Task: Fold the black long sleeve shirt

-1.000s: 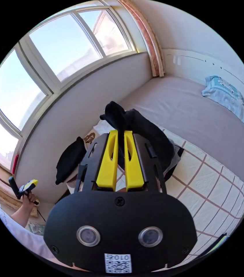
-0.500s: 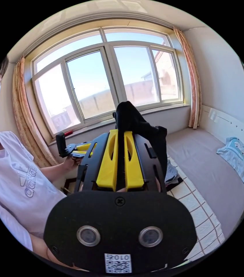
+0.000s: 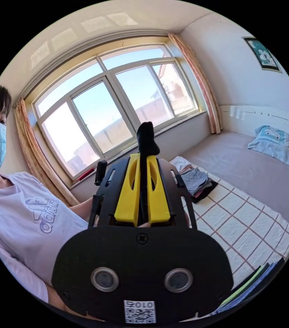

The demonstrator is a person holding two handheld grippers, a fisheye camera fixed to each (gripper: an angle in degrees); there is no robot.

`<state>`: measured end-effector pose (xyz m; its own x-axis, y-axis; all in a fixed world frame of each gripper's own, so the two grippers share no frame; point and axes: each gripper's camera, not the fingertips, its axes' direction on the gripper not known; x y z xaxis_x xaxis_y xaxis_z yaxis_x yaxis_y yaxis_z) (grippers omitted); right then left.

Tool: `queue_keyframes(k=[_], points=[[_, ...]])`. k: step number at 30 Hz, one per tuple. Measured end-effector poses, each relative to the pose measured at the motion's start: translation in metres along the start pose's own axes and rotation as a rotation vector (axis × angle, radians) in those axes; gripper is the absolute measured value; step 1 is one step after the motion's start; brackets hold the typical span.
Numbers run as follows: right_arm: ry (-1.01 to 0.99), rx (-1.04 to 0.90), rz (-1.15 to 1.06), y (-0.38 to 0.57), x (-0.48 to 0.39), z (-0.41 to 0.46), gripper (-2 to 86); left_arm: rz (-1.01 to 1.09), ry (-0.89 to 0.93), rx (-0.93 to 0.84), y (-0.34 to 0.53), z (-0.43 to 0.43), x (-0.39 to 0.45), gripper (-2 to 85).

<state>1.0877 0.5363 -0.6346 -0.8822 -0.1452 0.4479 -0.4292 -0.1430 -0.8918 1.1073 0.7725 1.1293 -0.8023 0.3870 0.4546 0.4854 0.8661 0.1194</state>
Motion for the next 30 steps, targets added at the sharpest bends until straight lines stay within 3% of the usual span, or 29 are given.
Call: queue_keyframes(k=[8,12,14,18,22,26,30], points=[[0.192,0.219,0.010,0.017,-0.010,-0.038,4.8,-0.457,-0.010,0.124,0.037,-0.067,-0.124,1.9],[0.227,0.162,-0.079,-0.010,-0.036,0.003,5.0,-0.530,0.030,0.097,0.036,-0.070,-0.165,5.3],[0.263,0.120,-0.115,-0.019,-0.048,0.029,5.0,-0.515,-0.006,-0.029,0.027,-0.066,-0.184,8.4],[0.318,0.022,-0.141,-0.020,-0.057,0.089,5.0,-0.353,-0.003,-0.111,0.011,-0.079,-0.185,12.5],[0.297,-0.057,-0.111,-0.012,-0.050,0.133,5.0,0.011,0.073,0.016,-0.042,-0.121,-0.116,14.0],[0.263,-0.097,-0.088,-0.001,-0.040,0.162,4.9,0.284,0.041,0.049,-0.093,-0.117,-0.039,11.9],[0.237,-0.115,-0.102,0.013,-0.034,0.160,4.9,0.345,0.000,0.043,-0.112,-0.101,-0.026,6.6]])
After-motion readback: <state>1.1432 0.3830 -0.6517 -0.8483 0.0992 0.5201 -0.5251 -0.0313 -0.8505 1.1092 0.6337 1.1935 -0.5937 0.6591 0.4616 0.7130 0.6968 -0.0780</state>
